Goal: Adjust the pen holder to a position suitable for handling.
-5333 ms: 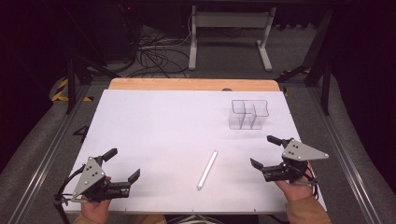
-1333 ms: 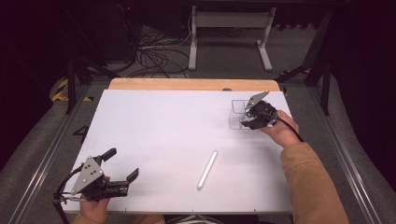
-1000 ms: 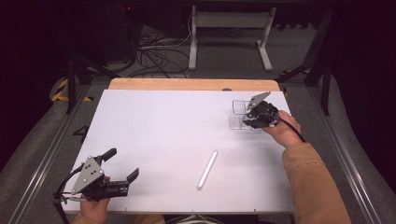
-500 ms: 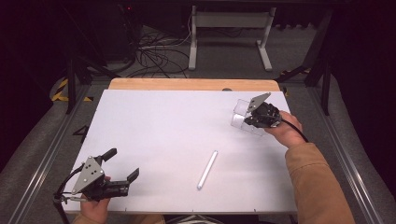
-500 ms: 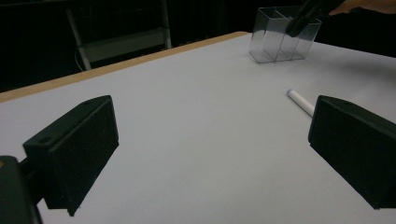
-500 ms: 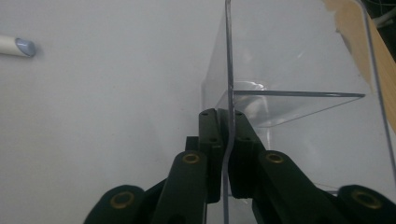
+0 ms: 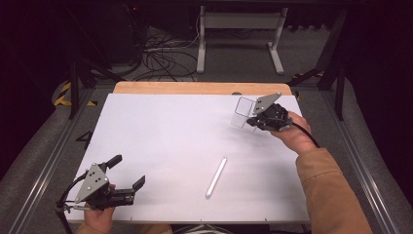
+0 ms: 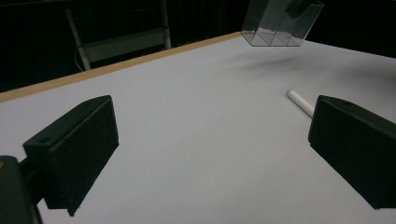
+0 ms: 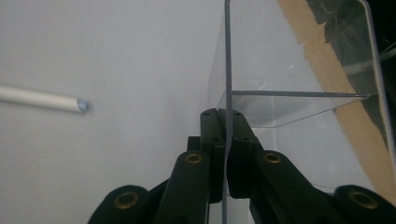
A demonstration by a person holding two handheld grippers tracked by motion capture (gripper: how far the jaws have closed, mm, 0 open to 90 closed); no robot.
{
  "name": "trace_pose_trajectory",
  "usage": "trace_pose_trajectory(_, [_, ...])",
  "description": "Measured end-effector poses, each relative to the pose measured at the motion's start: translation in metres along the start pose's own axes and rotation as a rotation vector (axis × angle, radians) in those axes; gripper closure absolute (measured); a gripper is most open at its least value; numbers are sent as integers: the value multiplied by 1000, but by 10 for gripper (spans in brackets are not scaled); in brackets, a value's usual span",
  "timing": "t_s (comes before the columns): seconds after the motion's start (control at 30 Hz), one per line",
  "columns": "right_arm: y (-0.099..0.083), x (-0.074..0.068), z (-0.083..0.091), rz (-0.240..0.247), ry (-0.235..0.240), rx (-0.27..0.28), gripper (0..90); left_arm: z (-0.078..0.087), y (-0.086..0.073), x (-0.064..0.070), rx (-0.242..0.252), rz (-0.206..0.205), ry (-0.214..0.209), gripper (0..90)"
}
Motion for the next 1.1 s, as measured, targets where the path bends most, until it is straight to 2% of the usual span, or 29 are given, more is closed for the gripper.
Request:
trace_pose_trajectory(0.07, [6,-4,0,23,12,0,877,0,0,0,-1,-1,-2,25])
trace_pose_trajectory(0.1, [10,-7,0,14,9,10,876,0,0,0,0,0,-2,25])
trace_pose_trajectory(0.13, [13,-10,0,33,21,7,877,0,0,0,0,0,-2,25])
trace_pose_trajectory(0.17, [18,-13,-1,22,24,19,877,0,0,0,0,1,-2,25])
trace_pose_trajectory(0.4, [43,-38,-8,49,77,49,876,0,-1,0,-3,2,-5,25])
trace_pose_trajectory(0.67, [62,-68,-26,87,150,35,872,0,-1,0,-1,4,-9,25])
trace_pose_trajectory(0.9, [71,-92,-43,121,206,3,871,0,-1,1,-1,5,-14,25])
trace_pose_trajectory(0.97, [72,-94,-46,130,210,2,870,-1,-1,1,-2,5,-15,25])
trace_pose_trajectory(1.0, [75,-101,-51,133,231,0,870,-1,-1,1,-2,6,-16,25])
trace_pose_trajectory(1.1, [77,-107,-57,129,249,-13,870,-1,-1,1,-2,7,-16,25])
Point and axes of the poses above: each handheld gripper's, and its own axes: z roughly backward along the jaws, y roughly out of its top, x roughly to its right, the point moved 10 cm from there along -z, roughly forward along the jaws, and after that the axes turned 6 degrees about -z, right-handed, at the moved point
